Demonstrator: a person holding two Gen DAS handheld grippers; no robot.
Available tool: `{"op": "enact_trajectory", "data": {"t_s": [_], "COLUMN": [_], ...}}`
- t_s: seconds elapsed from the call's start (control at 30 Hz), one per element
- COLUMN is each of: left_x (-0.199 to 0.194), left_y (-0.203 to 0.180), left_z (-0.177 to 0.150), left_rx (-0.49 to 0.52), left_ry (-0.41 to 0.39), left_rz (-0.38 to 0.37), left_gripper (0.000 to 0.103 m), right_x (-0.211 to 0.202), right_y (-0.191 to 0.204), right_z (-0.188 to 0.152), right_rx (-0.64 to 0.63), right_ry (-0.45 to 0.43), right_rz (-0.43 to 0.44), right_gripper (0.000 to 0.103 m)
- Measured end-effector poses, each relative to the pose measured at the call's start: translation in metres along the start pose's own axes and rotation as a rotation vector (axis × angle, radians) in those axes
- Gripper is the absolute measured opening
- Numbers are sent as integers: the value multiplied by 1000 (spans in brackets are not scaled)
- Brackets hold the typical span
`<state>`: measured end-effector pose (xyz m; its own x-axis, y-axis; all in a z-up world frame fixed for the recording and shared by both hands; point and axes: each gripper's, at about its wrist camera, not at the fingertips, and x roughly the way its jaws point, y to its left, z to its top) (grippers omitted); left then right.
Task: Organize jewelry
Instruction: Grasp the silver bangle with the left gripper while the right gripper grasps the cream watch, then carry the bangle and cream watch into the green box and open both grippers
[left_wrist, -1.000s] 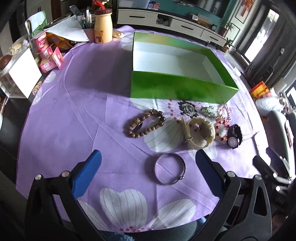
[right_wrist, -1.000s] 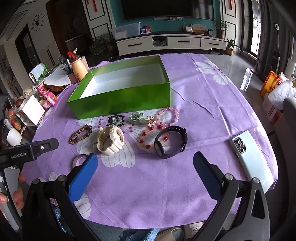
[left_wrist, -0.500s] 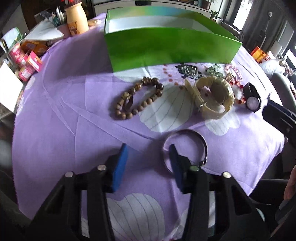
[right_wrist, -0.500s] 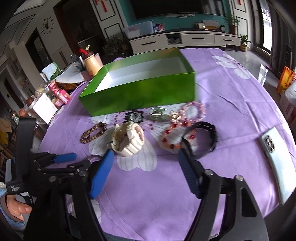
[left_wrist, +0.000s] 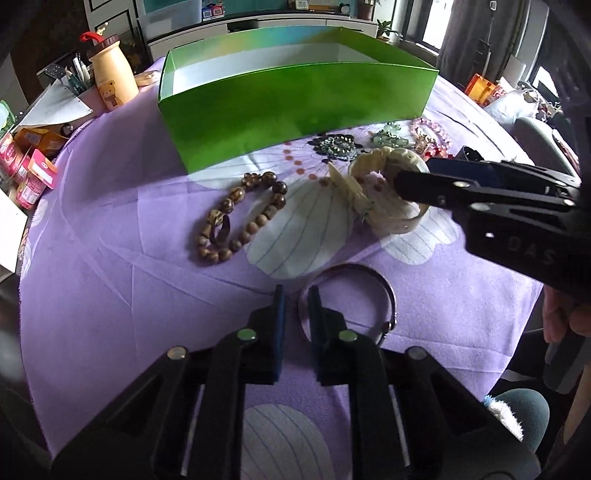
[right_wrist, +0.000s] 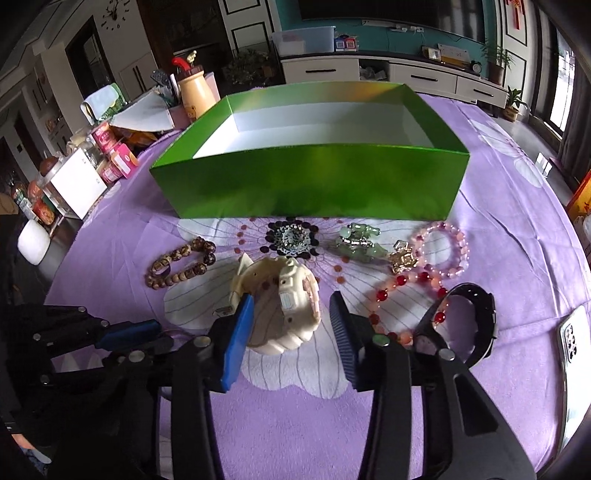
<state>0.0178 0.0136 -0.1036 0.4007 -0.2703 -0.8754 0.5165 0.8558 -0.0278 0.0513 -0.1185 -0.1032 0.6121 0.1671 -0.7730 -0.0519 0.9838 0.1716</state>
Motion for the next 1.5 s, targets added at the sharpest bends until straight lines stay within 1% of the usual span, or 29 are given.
{"op": "enact_trajectory", "data": {"t_s": [0.1, 0.13, 0.17, 0.27, 0.33, 0.43, 0.47, 0.6, 0.7, 0.77, 0.8, 0.97, 1.23, 1.37, 1.5], "left_x": [0, 0, 0, -1, -1, 0, 0, -4, -10, -14, -18, -43, -70, -68, -53], "left_y": [3, 4, 4, 2, 2, 5, 6, 8, 14, 18, 21, 29, 48, 56, 66], "left_z": [-1, -1, -1, -3, -5, -2, -1, 2, 8, 14, 19, 44, 97, 123, 151], "left_rx": [12, 17, 23, 58, 68, 36, 30, 19, -17, -34, -42, -64, -80, -88, -101], "left_ry": [-8, -9, -10, -17, -23, -10, -8, -12, -21, -30, -39, -128, -237, -264, -264], "left_rz": [-23, -31, -34, -63, -69, -105, -109, -124, -147, -149, -150, -134, -83, -68, -58], "left_gripper": [5, 4, 4, 3, 3, 3, 3, 3, 3, 3, 3, 3, 3, 3, 3], "right_x": [6, 7, 8, 8, 7, 6, 5, -1, -8, -14, -19, -48, -57, -60, -56], "right_y": [-2, -3, -4, -6, -7, -7, -6, -4, -8, -17, -20, -28, -44, -47, -47], "right_z": [-2, -4, -5, -9, -11, -12, -12, -10, -8, -5, -2, 12, 22, 36, 58], "right_rx": [7, 9, 9, 7, 9, 8, 10, 13, 46, 101, 117, 120, 148, 145, 133], "right_ry": [14, 17, 17, 12, 6, -1, -4, -29, -50, -66, -79, -157, -178, -197, -219], "right_rz": [0, -2, -10, -24, -21, -19, -12, 10, 39, 99, 111, 75, 31, 14, -1], "right_gripper": [31, 30, 25, 22, 22, 21, 18, 17, 17, 17, 17, 17, 17, 17, 17]}}
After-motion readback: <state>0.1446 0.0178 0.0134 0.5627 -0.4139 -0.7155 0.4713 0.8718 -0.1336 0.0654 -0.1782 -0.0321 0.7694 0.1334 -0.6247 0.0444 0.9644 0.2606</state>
